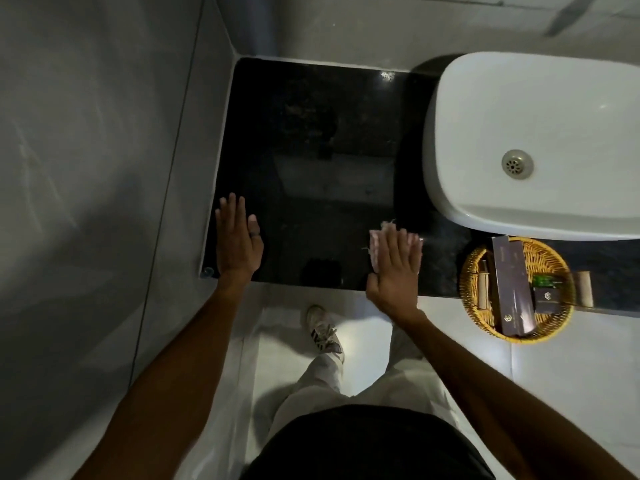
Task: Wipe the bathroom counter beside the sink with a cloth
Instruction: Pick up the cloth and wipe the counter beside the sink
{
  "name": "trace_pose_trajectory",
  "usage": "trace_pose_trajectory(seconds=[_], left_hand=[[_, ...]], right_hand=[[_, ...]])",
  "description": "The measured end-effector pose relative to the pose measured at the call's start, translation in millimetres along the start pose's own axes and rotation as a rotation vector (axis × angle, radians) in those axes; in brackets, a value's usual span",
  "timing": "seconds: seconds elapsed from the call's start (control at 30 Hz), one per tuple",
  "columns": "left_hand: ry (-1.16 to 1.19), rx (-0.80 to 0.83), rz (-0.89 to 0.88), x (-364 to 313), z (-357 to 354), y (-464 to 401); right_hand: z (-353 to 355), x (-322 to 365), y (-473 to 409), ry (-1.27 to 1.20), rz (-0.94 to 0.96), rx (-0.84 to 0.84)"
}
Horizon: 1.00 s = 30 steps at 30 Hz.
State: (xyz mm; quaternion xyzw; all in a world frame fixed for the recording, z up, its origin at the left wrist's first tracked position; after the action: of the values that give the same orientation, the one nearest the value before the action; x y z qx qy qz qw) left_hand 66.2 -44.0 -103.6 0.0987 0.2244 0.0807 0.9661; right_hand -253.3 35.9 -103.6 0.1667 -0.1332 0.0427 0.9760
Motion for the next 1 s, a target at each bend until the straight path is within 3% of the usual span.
trace_pose_trajectory(seconds=[0.1,0.27,0.43,0.6,0.7,0.8,0.87,0.93,1.0], left_hand=[[0.018,0.009,0.008,0,0,0],[0.049,0.021,0.008,-1,0,2],[0.022,-0.002,-0.044,-13,3,0],[0.030,-0.059,-0.011,-3,16,-2],[0.102,-0.073,0.032,-1,14,4],[0.308,-0.156,-0.104,-26,14,18],[0.600,-0.029,-0.134,-45,11,24],[1.121,0.415,0.065,-71,2,30],[1.474,0.814,0.299,-93,-11,44]], right_hand=[[-11,15,25,0.000,0.031,0.045],[-27,52,54,-0.136,0.327,0.171],[-19,87,29,-0.181,0.402,0.216],[-13,126,10,-0.267,0.632,0.350],[-5,124,21,-0.582,0.543,0.575],[19,99,30,-1.311,0.216,0.714],[39,88,26,-1.819,-0.089,0.750],[53,85,15,-2.115,-0.299,0.748],[64,81,1,-2.148,-0.400,0.687]])
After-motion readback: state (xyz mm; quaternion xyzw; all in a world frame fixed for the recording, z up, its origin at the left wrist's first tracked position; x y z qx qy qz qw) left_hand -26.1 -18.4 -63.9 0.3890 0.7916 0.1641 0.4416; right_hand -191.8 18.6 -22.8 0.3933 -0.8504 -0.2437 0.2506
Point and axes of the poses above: each hand's wrist, its own y-axis away from the middle knuckle, its own z-axis out of the back of the hand, x = y × z, the point moved 4 cm from there along -y, towards the middle knuckle, and after that the axes turned 12 degrees about x, right-handed, at the moved point
